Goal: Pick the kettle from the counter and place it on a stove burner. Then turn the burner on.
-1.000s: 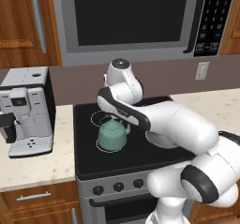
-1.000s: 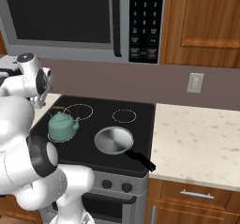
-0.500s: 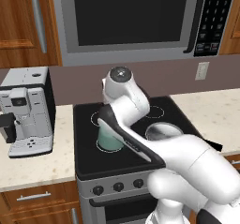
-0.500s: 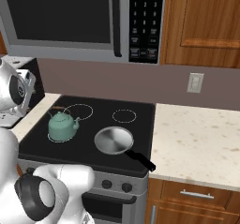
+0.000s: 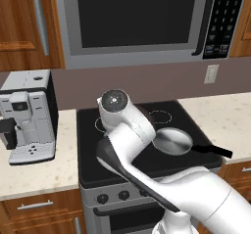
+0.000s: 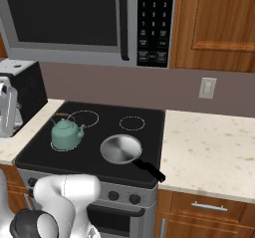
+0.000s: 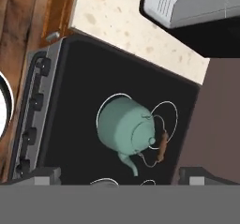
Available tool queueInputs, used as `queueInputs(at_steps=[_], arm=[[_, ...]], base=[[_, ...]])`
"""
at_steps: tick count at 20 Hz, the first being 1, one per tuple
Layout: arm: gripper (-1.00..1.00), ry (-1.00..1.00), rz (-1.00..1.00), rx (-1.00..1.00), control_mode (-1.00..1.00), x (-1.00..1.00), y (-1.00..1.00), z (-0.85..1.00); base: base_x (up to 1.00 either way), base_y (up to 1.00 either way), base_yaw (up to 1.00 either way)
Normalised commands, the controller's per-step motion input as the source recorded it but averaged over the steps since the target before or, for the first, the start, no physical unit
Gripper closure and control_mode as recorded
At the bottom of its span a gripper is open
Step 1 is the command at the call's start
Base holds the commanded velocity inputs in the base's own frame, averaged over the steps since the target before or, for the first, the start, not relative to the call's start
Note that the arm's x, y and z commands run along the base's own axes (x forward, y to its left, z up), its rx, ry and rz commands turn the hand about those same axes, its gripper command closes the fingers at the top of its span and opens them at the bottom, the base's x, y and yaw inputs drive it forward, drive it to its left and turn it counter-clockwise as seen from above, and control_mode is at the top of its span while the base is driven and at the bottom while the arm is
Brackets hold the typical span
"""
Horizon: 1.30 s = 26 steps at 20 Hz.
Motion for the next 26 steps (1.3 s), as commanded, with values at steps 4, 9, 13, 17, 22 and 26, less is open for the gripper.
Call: queueInputs(at_steps=[4, 9, 13, 17, 22, 26], arm=[[-1.00, 0.00, 0.09, -0.22, -1.00, -0.39, 0.15, 0.00], [-1.00, 0.00, 0.10, -0.22, -1.00, -0.30, 0.09, -0.01], [-1.00, 0.00, 0.12, -0.21, -1.00, -0.18, 0.13, -0.12], [-1.00, 0.00, 0.14, -0.19, -1.00, -0.11, 0.12, -0.24], [-1.00, -0.01, 0.15, -0.16, -1.00, -0.13, 0.05, -0.38], [-1.00, -0.06, 0.14, -0.12, -1.00, -0.18, 0.03, -0.43]], base=[[0.00, 0.00, 0.00], [0.00, 0.00, 0.00], [0.00, 0.00, 0.00], [0.00, 0.00, 0.00], [0.00, 0.00, 0.00], [0.00, 0.00, 0.00]])
